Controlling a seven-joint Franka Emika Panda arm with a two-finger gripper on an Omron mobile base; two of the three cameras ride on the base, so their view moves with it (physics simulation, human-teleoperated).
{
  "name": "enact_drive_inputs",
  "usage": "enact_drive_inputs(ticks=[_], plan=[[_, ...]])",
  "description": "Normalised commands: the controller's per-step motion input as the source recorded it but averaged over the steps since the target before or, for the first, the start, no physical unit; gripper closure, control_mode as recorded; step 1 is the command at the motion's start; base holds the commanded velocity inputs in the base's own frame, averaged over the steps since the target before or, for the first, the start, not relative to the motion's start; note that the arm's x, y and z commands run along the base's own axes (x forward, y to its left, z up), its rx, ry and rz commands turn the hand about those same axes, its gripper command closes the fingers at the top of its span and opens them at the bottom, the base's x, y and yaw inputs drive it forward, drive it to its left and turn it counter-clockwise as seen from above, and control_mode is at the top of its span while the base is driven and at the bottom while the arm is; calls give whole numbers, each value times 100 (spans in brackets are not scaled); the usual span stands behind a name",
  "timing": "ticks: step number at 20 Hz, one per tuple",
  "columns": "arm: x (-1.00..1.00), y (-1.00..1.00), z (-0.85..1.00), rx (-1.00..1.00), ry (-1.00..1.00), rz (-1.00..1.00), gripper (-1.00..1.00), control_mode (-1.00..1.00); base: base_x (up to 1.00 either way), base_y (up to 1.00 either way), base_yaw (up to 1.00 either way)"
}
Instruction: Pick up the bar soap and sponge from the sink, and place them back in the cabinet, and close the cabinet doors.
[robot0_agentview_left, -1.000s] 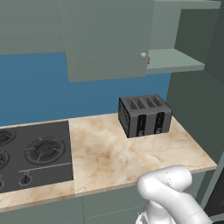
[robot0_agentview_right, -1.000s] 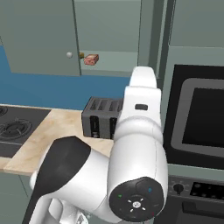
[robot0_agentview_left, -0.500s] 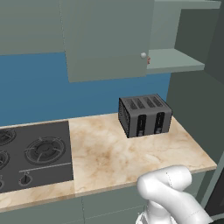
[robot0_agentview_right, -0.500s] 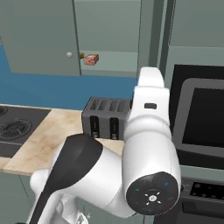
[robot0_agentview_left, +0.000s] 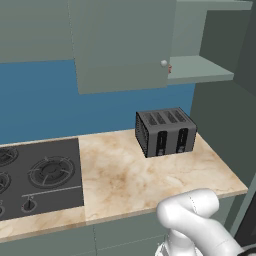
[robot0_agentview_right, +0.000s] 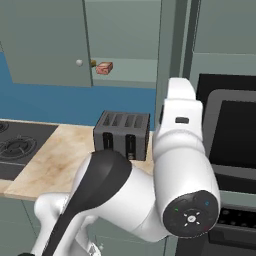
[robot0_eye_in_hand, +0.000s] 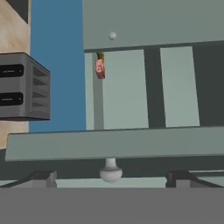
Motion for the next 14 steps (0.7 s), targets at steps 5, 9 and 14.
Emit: enact_drive_inputs(ticks=[5,9,14], plan=[[20,-8,-4,0,0,2,-100,-100,0,0,0],[22,-2,-4,0,0,1,-100,-100,0,0,0],[20,-1,-6,0,0,1,-100,-100,0,0,0]])
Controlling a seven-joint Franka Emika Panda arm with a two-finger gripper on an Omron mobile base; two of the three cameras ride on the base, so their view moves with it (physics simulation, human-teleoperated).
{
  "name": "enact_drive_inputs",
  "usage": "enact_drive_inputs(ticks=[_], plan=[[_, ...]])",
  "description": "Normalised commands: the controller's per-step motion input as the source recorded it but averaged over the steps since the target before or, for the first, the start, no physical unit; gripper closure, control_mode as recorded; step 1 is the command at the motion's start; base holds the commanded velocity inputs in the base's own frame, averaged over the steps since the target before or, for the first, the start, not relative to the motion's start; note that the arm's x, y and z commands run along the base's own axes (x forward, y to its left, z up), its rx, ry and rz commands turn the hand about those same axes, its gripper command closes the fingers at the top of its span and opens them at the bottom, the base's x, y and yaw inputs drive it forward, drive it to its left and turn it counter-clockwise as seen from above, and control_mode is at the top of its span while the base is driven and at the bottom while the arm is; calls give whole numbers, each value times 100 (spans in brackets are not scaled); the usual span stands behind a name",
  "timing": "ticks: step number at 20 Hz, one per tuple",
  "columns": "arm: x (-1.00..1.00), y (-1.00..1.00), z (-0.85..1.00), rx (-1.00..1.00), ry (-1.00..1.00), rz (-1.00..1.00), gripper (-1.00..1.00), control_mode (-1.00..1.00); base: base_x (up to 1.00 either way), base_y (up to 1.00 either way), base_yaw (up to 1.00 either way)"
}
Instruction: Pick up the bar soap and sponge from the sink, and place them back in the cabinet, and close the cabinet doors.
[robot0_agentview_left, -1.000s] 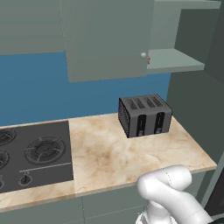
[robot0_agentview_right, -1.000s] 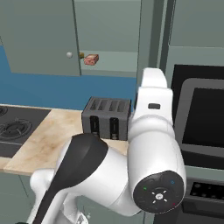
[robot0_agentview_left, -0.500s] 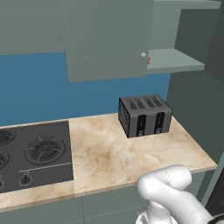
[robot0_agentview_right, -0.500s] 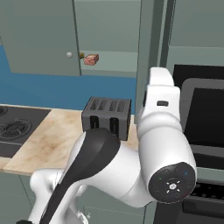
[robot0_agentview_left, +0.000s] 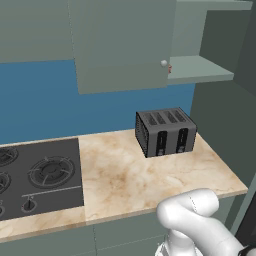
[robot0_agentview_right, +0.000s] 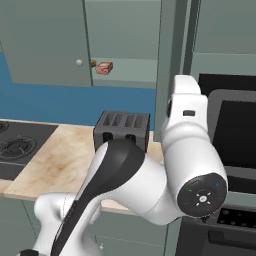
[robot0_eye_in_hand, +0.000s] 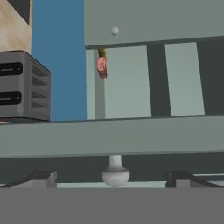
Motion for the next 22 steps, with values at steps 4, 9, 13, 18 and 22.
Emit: enact_drive_inputs(ticks=[4,9,13,18,22], plan=[[19,-3,-4,0,0,1,-100,-100,0,0,0],[18,-7,-2,0,0,1,-100,-100,0,0,0],[10,-6,0,0,0,1,-100,-100,0,0,0],[9,-1,0,0,0,1,-100,-100,0,0,0],[9,0,0,0,0,1,-100,-100,0,0,0]])
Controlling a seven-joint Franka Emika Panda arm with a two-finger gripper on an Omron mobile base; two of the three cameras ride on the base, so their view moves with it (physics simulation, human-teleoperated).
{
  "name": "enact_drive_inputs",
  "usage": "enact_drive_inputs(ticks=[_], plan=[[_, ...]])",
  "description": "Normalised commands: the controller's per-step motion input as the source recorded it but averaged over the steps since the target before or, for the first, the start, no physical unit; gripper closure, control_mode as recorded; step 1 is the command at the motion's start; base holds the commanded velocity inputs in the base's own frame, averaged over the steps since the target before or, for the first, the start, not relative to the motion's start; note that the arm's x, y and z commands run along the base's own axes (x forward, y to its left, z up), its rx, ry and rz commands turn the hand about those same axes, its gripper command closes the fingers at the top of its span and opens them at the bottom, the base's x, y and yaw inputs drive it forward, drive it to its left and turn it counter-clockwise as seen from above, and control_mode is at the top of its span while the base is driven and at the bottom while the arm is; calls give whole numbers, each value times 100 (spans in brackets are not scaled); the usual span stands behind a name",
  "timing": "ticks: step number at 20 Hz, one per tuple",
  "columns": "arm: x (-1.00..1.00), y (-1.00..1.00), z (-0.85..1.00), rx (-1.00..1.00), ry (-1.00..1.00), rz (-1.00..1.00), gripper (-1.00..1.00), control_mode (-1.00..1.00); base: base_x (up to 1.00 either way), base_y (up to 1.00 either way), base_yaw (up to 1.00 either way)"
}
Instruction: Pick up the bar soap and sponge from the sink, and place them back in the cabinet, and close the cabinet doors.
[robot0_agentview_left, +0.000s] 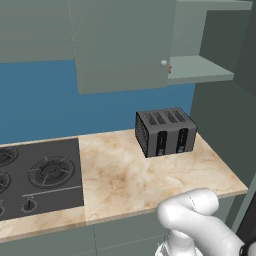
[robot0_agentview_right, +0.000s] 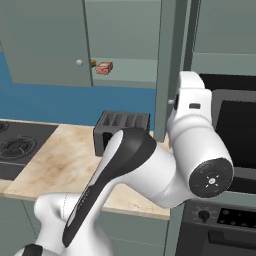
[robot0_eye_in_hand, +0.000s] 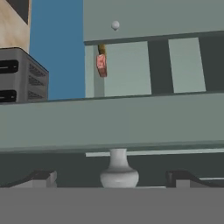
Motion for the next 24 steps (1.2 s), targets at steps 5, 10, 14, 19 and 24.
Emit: enact_drive_inputs(ticks=[5,10,14,19,24], plan=[[10,0,0,0,0,2,-100,-100,0,0,0],[9,0,0,0,0,5,-100,-100,0,0,0],[0,1,0,0,0,8,-100,-100,0,0,0],[0,7,0,0,-2,9,-100,-100,0,0,0],[-1,25,0,0,-5,9,-100,-100,0,0,0]])
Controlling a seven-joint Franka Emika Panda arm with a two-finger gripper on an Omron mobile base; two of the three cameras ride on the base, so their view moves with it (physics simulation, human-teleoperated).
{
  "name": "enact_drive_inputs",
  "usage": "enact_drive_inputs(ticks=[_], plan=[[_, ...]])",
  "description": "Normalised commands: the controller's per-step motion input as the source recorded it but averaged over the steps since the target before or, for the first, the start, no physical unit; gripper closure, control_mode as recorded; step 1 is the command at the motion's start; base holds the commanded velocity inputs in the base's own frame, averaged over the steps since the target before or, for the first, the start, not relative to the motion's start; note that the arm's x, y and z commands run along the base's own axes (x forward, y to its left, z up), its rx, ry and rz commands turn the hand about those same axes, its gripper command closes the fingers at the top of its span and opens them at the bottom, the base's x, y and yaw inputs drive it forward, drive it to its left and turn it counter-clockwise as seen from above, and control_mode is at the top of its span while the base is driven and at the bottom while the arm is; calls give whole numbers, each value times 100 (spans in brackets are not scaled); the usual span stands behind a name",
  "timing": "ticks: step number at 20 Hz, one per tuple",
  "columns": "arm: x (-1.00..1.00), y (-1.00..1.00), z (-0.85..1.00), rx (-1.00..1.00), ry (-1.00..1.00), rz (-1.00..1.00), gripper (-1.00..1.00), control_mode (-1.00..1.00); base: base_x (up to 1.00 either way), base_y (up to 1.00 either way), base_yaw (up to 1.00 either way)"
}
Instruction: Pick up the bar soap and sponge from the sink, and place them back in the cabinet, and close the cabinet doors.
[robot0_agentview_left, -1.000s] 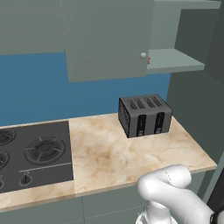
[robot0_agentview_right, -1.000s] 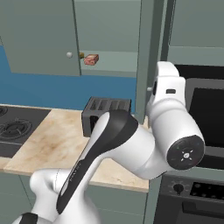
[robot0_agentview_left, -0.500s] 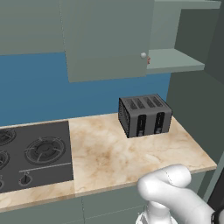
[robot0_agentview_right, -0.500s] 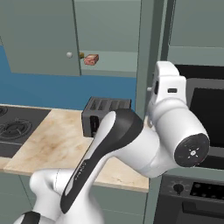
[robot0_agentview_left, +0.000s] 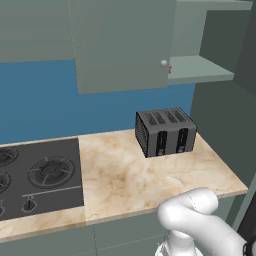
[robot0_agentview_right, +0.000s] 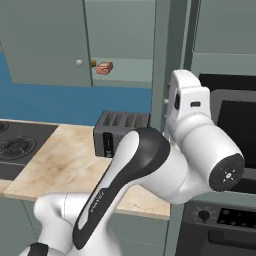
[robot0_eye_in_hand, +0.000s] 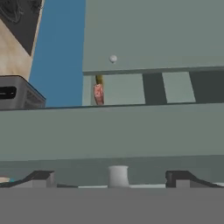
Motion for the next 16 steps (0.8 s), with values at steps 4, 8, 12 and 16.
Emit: enact_drive_inputs(ticks=[4,8,12,16], plan=[[-3,31,0,0,-5,7,-100,-100,0,0,0],[0,36,0,0,-2,4,-100,-100,0,0,0],[4,40,0,0,0,1,-100,-100,0,0,0],[16,47,0,-1,0,0,-100,-100,0,0,0]])
